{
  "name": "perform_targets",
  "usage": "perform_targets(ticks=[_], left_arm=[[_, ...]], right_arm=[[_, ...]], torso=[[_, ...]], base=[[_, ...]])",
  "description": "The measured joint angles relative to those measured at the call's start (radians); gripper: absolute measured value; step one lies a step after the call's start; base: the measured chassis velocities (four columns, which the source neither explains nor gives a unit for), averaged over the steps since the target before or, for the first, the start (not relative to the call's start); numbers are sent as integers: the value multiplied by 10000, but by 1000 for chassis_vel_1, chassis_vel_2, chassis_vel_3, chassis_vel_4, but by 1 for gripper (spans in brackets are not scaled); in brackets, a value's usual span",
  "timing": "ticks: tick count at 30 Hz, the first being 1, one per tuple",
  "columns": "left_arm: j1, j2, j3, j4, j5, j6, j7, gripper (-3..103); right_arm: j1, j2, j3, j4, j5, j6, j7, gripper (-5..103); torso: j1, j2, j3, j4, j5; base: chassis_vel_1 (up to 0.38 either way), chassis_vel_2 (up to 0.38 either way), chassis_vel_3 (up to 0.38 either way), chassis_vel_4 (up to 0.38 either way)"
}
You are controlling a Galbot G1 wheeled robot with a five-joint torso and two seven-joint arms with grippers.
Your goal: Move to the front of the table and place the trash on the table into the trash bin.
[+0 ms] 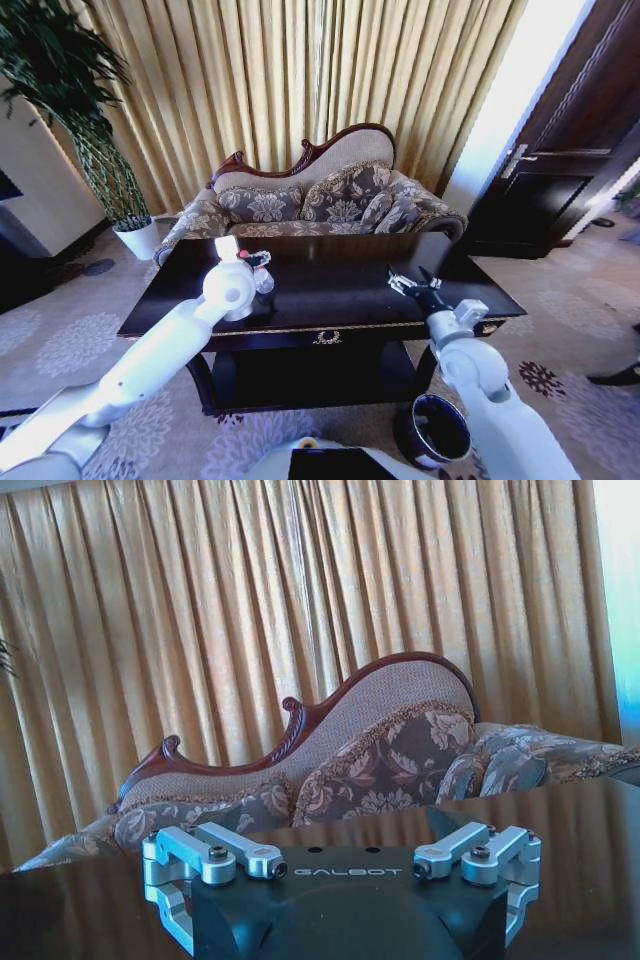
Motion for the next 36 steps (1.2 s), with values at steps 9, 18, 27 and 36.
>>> perform_targets(ticks=[9,18,27,36], left_arm=[[203,-424,236,125,-85,-19,-355,100],[460,-418,55,101,-69,-47,-548,100],[895,-498,-165,147,-83,-39,-556,100],[912,-527,-308,212,-116,-31,-569,91]], right_arm=[[-101,-46,30,59,-37,-18,2,100],[-103,-60,44,59,-46,-23,2,100],[-182,-50,56,98,-72,-24,-1,100],[-257,65,-29,191,-140,-24,-7,100]], torso=[[0,1,0,-1,0],[0,1,-1,0,0],[0,1,0,1,-1],[0,0,0,0,-1]], base=[[0,0,0,0],[0,0,0,0],[0,0,0,0],[0,0,0,0]])
